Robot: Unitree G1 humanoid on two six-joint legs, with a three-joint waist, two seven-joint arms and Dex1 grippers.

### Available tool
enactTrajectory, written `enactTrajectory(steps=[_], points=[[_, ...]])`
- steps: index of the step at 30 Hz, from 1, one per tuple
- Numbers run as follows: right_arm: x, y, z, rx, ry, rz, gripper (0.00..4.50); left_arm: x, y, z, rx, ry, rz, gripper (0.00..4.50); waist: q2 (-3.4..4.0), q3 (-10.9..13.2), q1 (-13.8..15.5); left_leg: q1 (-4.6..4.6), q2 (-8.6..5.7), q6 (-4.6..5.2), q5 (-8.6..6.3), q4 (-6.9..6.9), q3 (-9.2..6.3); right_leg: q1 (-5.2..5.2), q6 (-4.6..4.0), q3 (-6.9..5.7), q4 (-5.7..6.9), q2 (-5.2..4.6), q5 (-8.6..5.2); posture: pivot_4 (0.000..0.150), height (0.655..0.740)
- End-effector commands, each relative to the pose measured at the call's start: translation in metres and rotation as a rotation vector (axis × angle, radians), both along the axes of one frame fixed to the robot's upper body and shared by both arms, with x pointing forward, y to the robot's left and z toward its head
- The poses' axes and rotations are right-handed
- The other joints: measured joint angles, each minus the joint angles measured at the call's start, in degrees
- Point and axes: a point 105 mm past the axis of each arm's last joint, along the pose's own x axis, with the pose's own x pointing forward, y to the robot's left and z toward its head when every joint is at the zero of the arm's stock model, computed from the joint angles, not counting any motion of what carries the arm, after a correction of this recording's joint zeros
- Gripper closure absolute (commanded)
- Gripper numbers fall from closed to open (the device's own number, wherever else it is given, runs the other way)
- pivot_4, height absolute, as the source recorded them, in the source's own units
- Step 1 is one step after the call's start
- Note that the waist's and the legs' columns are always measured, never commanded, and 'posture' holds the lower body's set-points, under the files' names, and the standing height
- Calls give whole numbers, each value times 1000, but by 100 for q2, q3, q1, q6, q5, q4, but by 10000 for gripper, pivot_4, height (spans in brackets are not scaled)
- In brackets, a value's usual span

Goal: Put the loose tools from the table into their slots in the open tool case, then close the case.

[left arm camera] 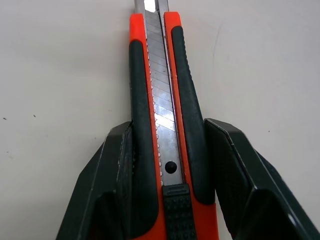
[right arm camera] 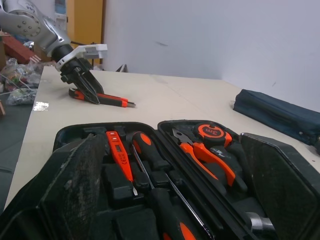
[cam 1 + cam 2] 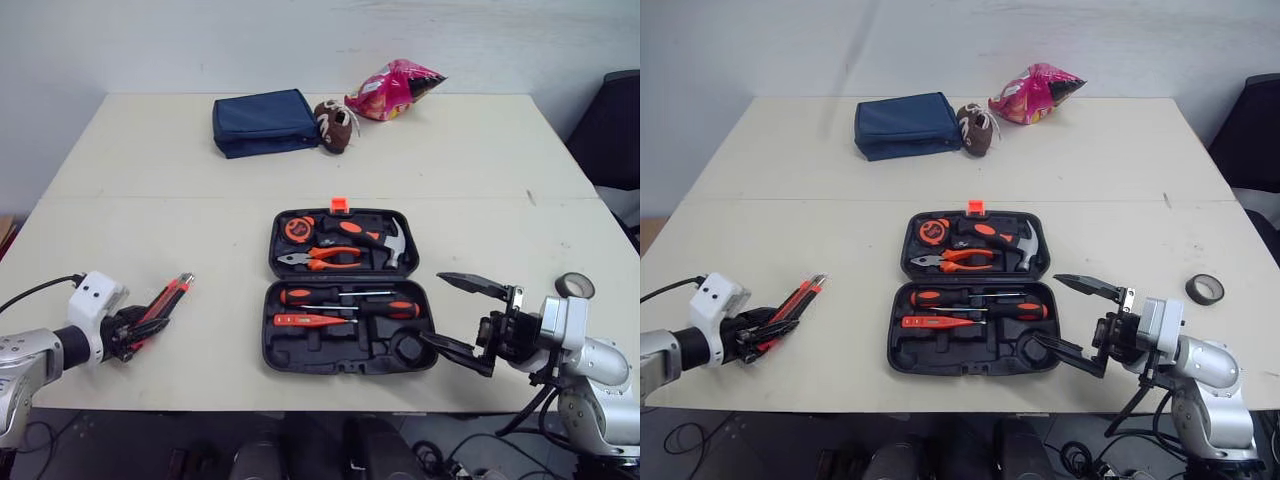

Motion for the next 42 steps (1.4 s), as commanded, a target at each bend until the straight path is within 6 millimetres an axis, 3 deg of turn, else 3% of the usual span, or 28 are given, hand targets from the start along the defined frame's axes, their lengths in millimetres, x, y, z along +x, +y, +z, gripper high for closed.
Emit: enactTrajectory(steps=[1,8,12,16,21,26,31,42], points=[[0,-7,7,-18,-26,-25,0,-9,-6,-19,-3,53,-46,30072,5,-3,0,0,0,0,0,0,0,0,0,0,0,0,0,1500,7400],[1,-16,8,-68,-28,-36,0,6,-23,26,-8,-180,-177,30073,0,0,8,-4,0,2,0,2,0,-1,0,-2,0,0,0,1500,7400],[0,-33,8,-138,-4,-32,0,-1,-82,59,69,-267,-566,30073,-22,11,20,-11,-1,4,0,8,-1,-1,2,-5,-3,0,1,1500,7400],[-2,-37,4,-157,28,-26,0,-5,-118,71,1,-251,-707,30073,-18,11,5,-8,-1,4,-1,4,-1,5,4,-4,-9,2,2,1500,7400],[-1,-37,2,-165,44,-30,0,-20,-155,65,13,-159,-882,30073,-14,14,-48,-4,4,-7,5,4,6,-4,2,13,2,23,1,1500,7400],[-5,-35,-4,-175,66,-13,0,-16,-191,58,157,-128,-1024,30074,-21,18,46,-9,-3,-3,8,23,-4,1,6,15,8,24,1,1500,7400],[-7,-36,-2,-176,61,-25,0,-17,-217,47,189,-81,-1084,30074,-24,19,30,-17,-8,7,7,38,-1,3,22,28,4,26,1,1500,7400],[-10,-36,0,-176,65,-32,0,-10,-243,29,261,-42,-1138,30074,-26,20,25,-21,-4,9,6,64,-5,6,23,30,15,32,-1,1500,7400]])
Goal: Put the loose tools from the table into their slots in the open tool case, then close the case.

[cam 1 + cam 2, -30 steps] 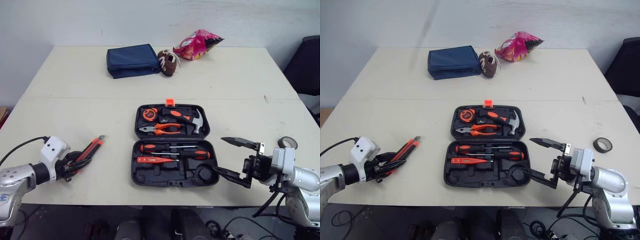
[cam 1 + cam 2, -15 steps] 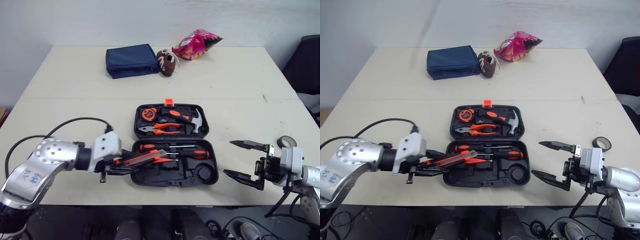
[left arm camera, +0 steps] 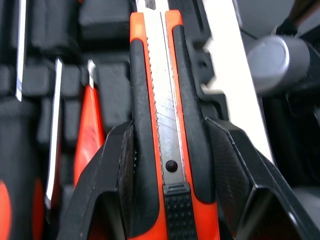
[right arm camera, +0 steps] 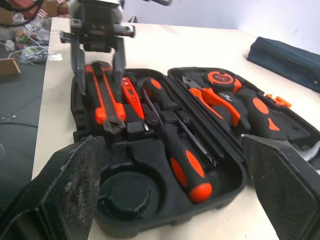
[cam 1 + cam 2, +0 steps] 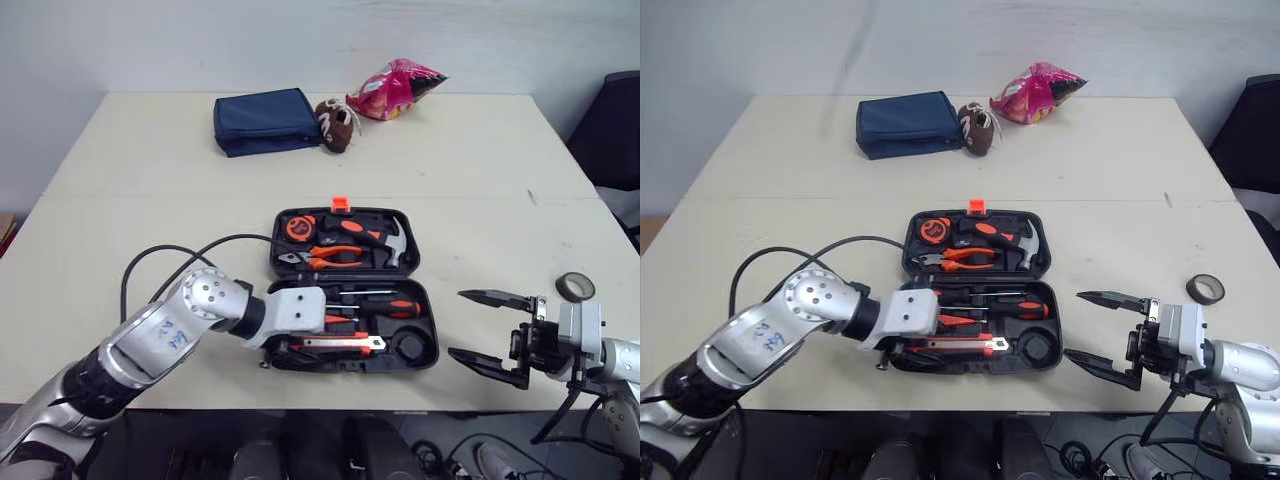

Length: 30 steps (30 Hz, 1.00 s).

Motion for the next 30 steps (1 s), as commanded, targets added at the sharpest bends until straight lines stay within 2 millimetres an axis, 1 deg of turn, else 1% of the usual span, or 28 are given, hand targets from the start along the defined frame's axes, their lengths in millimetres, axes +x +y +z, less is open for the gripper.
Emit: enactTrajectory(steps=[1,5,9,14,15,16,18,20,23,25,26,28,30], points=[[-3,-2,11,1,-43,-11,0,0,-1,-7,48,-11,2,30074,0,0,-4,-1,0,0,0,0,-1,0,2,0,0,0,-1,1500,7400],[-5,-2,9,-3,-42,-15,0,-2,-1,-13,74,-14,11,30074,0,0,0,2,0,1,0,3,-2,1,3,2,2,-2,-2,1500,7400],[-1,-5,9,-13,-47,-40,0,-3,-5,-16,47,11,43,30074,1,-1,5,7,-2,5,1,9,-4,9,4,2,6,-7,-2,1500,7400],[-1,-5,13,-8,-58,-44,0,-2,-10,-16,28,31,68,30074,1,-1,127,6,-7,13,-1,14,-7,12,10,3,5,-11,1,1500,7400],[-1,-5,13,-8,-54,-50,0,-1,-13,-14,18,16,65,25074,1,-1,147,5,-7,13,-1,16,-7,12,11,3,5,-11,1,1500,7400],[-1,-6,13,-9,-51,-54,0,0,-15,-13,9,5,62,19102,1,-1,156,5,-8,14,-2,16,-7,13,12,3,4,-12,2,1500,7400],[-4,-5,14,-12,-41,-44,0,-2,-22,-6,-36,-27,28,11682,2,-2,182,4,-11,18,-2,16,-8,15,14,2,3,-15,3,1500,7400],[-2,-6,17,-5,-47,-56,0,-2,-29,8,-128,-71,-8,3980,1,-1,169,2,-11,20,-2,18,-8,15,17,3,1,-15,4,1500,7400],[-5,-3,19,-1,-41,-44,0,-6,-30,30,-233,-115,-84,3980,1,-1,147,-4,-6,20,-2,16,-8,11,17,1,0,-13,4,1500,7400],[-6,-1,21,-1,-41,-40,0,-6,-28,37,-270,-149,-119,3980,1,-2,127,-4,-4,17,-1,16,-9,9,16,-1,1,-11,4,1500,7400],[-5,-1,23,9,-42,-52,0,-6,-26,44,-323,-143,-120,3980,2,-2,116,-3,-4,17,-1,16,-9,10,16,0,2,-11,4,1500,7400],[-7,1,25,12,-33,-53,0,-6,-22,49,-385,-134,-122,3980,3,-2,110,0,-3,16,-1,15,-7,9,15,1,4,-11,4,1500,7400],[-9,2,26,2,-24,-49,0,-11,-21,52,-442,-113,-145,9586,3,-2,125,0,-4,16,-1,15,-8,10,15,0,4,-11,3,1500,7400]])
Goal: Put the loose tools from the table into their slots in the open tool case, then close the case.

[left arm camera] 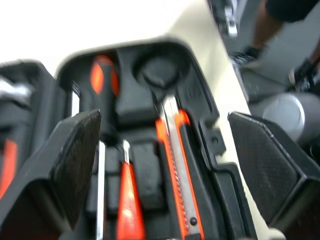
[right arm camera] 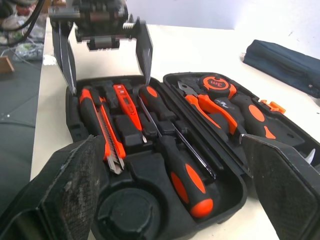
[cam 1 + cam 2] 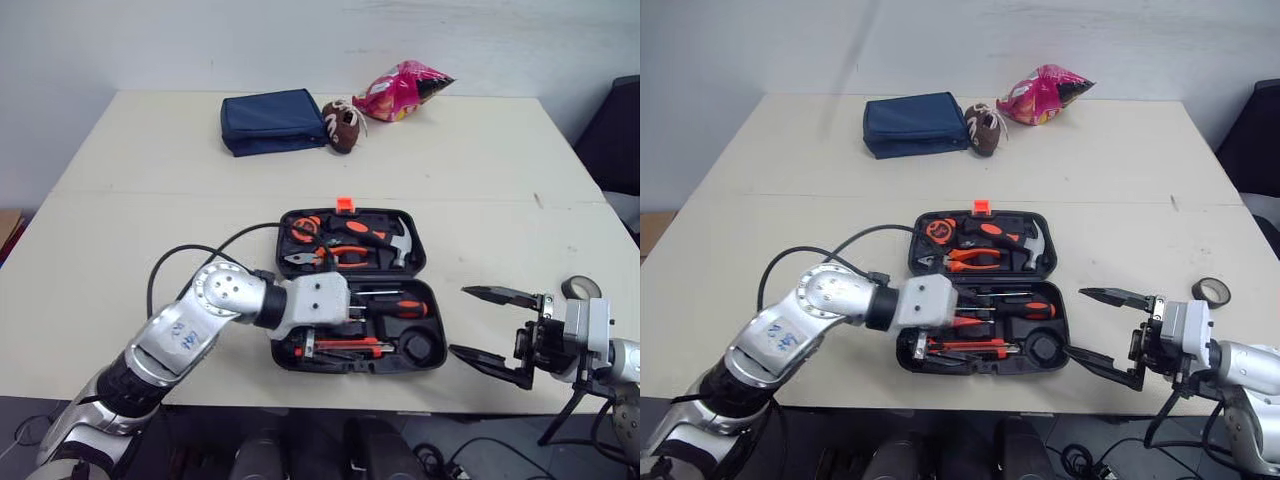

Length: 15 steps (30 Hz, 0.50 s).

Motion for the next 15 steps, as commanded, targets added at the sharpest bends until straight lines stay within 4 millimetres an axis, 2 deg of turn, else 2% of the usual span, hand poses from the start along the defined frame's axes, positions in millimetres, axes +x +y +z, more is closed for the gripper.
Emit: enactTrajectory(steps=[1,4,7,8,11,15], points=[[-3,1,15,-6,-43,-7,0,-9,2,7,-89,19,-62,12343,-1,0,8,0,-1,0,0,0,0,0,0,0,0,-1,0,1500,7400],[-5,8,19,6,-48,-14,0,-11,4,-7,-114,84,-40,26040,-1,0,8,-2,-2,2,-1,0,0,1,2,0,-3,-2,1,1500,7400],[-5,12,24,2,-52,-13,0,-6,0,-17,-160,196,26,41788,-1,0,9,-2,-2,1,-1,0,0,0,2,0,-3,0,1,1500,7400],[-3,12,27,4,-57,-22,0,-5,0,-26,-126,215,39,44696,-2,1,10,-2,-2,2,-1,1,-1,1,2,0,-3,-1,1,1500,7400],[-1,11,30,2,-55,-29,0,-12,-1,-41,-43,204,-17,44696,-1,0,9,-2,-3,1,-1,0,-1,2,4,0,-4,0,2,1500,7400],[1,11,29,-17,-49,-25,0,-5,0,-62,5,215,54,44696,-1,1,4,-3,-2,1,-2,-6,0,0,3,0,-9,1,2,1500,7400]])
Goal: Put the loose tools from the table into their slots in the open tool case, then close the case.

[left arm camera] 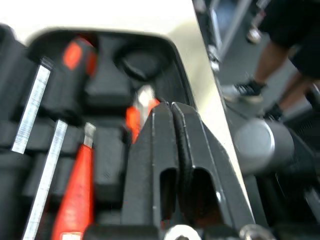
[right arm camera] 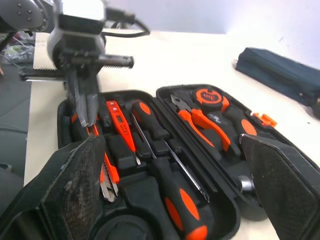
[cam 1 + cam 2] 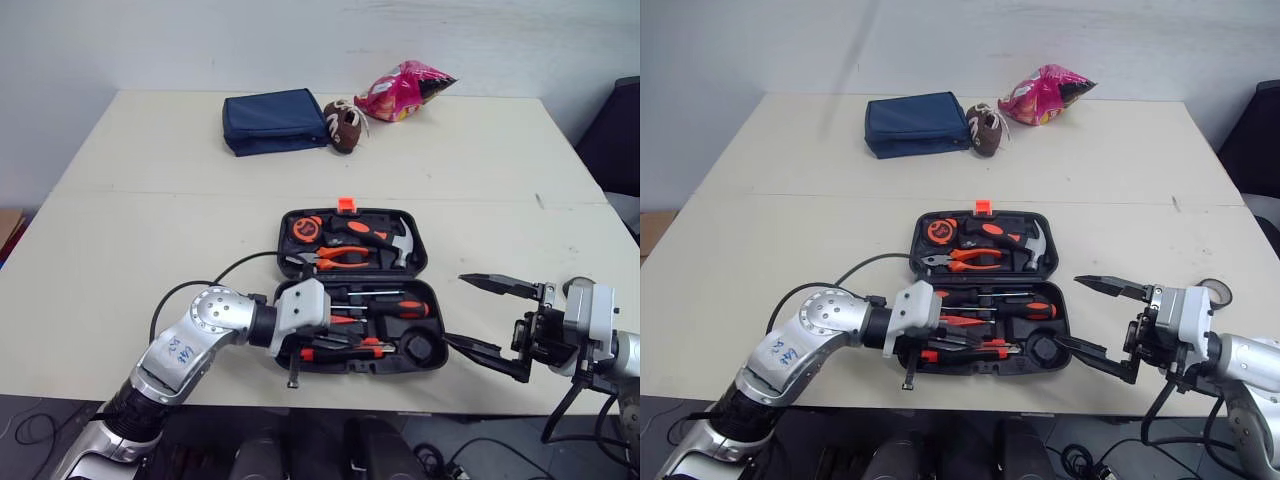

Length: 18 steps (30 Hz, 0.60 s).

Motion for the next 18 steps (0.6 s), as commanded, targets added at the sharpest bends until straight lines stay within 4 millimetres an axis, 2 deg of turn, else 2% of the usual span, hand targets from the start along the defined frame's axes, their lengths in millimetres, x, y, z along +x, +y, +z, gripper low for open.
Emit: enactTrajectory(steps=[1,5,9,14,18], points=[[-1,0,10,-4,-43,6,0,3,0,-14,34,-13,30,44696,0,0,-2,0,0,0,0,1,0,0,0,0,0,0,0,1500,7400],[1,0,11,-2,-50,5,0,12,5,-30,94,47,135,44696,0,0,2,1,1,2,-1,1,-1,1,0,0,1,-2,0,1500,7400],[5,0,12,-4,-66,9,0,5,7,-43,163,86,104,44696,-1,-2,3,4,0,4,-1,2,-1,5,0,-1,1,-3,1,1500,7400],[5,-3,7,-2,-64,7,0,2,12,-66,250,189,191,44696,-4,-6,8,7,0,4,-2,-1,-1,8,0,-1,-1,-3,0,1500,7400],[4,-12,0,-2,-71,-23,0,6,12,-67,234,176,224,44696,-2,-23,10,27,0,10,-5,0,-5,35,1,-3,-8,-6,1,1500,7400]])
